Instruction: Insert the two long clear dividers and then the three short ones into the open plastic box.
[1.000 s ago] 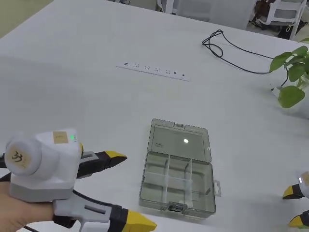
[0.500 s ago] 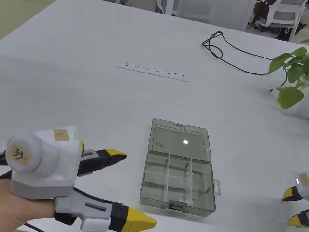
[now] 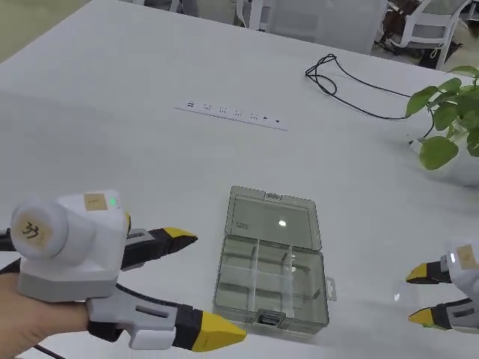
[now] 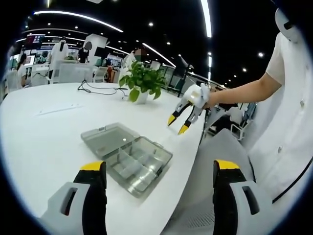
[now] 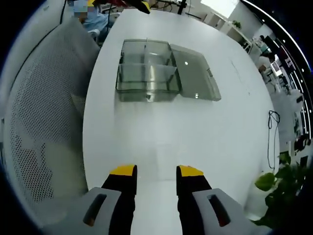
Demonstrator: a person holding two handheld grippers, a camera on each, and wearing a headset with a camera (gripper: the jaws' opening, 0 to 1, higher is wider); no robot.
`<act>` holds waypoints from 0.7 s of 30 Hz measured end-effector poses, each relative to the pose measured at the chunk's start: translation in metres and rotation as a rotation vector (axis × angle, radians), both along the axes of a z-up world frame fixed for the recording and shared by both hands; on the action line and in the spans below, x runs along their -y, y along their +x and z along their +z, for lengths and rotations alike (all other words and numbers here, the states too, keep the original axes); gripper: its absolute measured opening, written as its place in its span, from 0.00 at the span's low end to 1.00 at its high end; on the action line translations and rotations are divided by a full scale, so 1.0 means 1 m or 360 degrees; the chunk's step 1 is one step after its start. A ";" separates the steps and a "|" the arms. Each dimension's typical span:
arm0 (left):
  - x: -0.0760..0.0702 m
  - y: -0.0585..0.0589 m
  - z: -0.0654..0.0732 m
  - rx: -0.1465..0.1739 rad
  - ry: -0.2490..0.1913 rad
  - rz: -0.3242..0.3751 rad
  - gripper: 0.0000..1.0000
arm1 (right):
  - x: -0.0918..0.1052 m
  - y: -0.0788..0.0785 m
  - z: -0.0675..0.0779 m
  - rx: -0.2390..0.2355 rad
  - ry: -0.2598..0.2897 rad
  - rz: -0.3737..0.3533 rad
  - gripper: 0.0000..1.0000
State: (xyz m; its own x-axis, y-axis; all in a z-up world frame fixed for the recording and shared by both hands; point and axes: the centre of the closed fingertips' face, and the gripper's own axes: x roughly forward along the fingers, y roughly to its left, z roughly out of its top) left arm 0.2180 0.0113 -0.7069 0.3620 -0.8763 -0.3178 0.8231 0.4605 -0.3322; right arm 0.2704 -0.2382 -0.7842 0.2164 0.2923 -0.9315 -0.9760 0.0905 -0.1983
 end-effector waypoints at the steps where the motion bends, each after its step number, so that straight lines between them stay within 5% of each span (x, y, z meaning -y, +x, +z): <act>1: 0.002 0.000 0.002 0.0003 -0.0006 -0.0005 0.92 | -0.008 -0.001 0.005 0.0020 0.0023 0.0001 0.33; 15: 0.039 0.009 0.029 -0.0089 -0.0145 0.0012 0.78 | -0.100 -0.027 0.061 0.0170 0.0283 0.0019 0.33; 21: 0.056 0.010 0.035 -0.0216 -0.0224 0.0026 0.68 | -0.129 -0.038 0.078 0.0232 0.0320 0.0049 0.33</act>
State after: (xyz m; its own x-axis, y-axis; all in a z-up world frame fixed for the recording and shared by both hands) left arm 0.2278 -0.0450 -0.6717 0.3387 -0.9100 -0.2392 0.7592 0.4145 -0.5018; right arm 0.2324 -0.1096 -0.7063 0.3325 0.4773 -0.8134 -0.9412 0.1133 -0.3183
